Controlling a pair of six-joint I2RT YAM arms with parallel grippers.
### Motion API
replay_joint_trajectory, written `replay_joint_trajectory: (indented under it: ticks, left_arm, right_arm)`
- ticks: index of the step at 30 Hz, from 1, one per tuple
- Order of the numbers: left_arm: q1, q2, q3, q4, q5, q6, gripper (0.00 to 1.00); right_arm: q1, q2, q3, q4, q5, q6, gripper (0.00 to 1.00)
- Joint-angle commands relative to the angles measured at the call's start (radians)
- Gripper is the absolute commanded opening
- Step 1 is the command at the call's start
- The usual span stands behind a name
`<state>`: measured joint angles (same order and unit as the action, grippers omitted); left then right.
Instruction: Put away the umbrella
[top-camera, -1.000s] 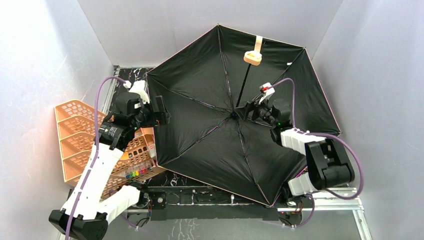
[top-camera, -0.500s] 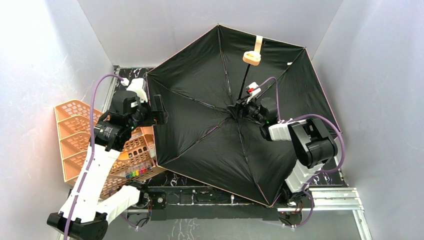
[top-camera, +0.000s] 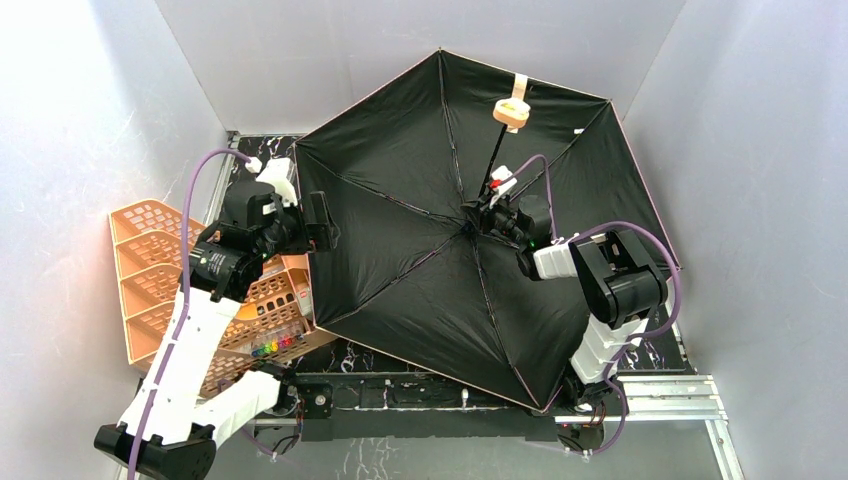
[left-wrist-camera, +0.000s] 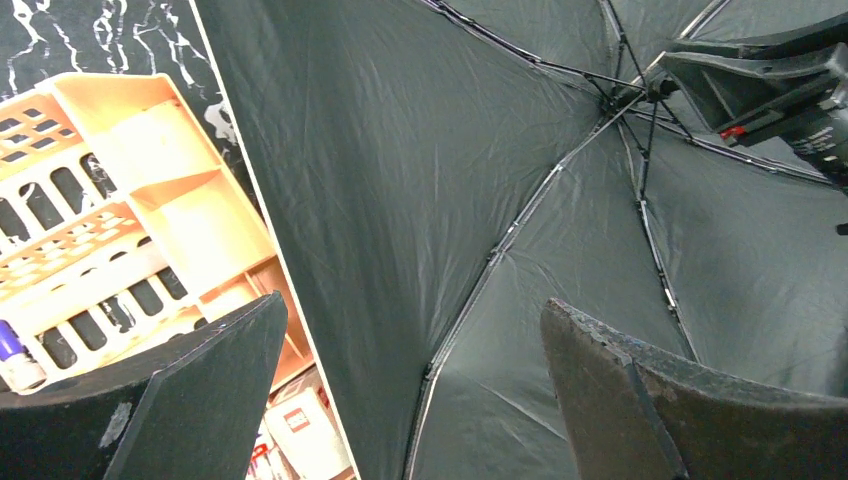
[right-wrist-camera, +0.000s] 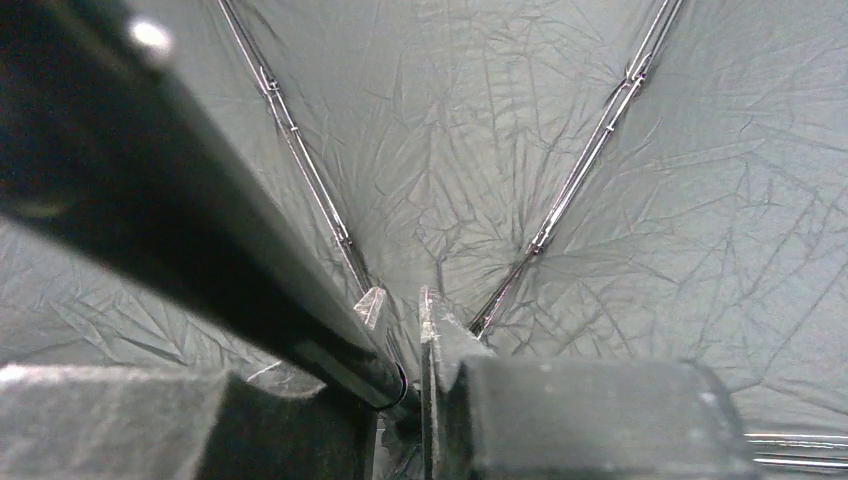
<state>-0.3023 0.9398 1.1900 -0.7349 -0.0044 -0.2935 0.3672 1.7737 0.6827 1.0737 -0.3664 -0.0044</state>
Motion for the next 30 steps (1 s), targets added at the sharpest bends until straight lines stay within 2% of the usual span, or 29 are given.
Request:
replay_joint_trajectory:
  ticks: [1, 5, 11, 17, 21, 24, 26, 30]
  left_arm:
    - [0.006, 0.008, 0.053, -0.004, 0.075, -0.020, 0.98]
    - [0.007, 0.025, 0.092, 0.002, 0.107, -0.053, 0.98]
    - [0.007, 0.037, 0.153, 0.015, 0.141, -0.105, 0.98]
    - [0.006, 0.068, 0.271, 0.021, 0.187, -0.126, 0.98]
    - [0.007, 0.135, 0.415, 0.032, 0.251, -0.124, 0.98]
    - [0.006, 0.176, 0.468, 0.055, 0.311, -0.125, 0.98]
    - [0.006, 0.201, 0.490, 0.057, 0.346, -0.127, 0.98]
    - [0.006, 0.199, 0.488, 0.058, 0.374, -0.121, 0.98]
  right_arm:
    - [-0.003, -0.028, 0.047, 0.018, 0.008, -0.076, 0.20]
    - [-0.003, -0.085, 0.071, -0.047, 0.008, -0.125, 0.00]
    - [-0.002, -0.211, 0.136, -0.176, 0.026, -0.224, 0.00]
    - [-0.002, -0.336, 0.244, -0.336, 0.044, -0.438, 0.00]
    - [0.003, -0.425, 0.381, -0.416, 0.059, -0.765, 0.00]
    - [0.066, -0.412, 0.512, -0.542, 0.105, -1.233, 0.00]
    - [0.120, -0.361, 0.495, -0.483, 0.140, -1.605, 0.00]
    - [0.147, -0.324, 0.526, -0.500, 0.147, -1.734, 0.00]
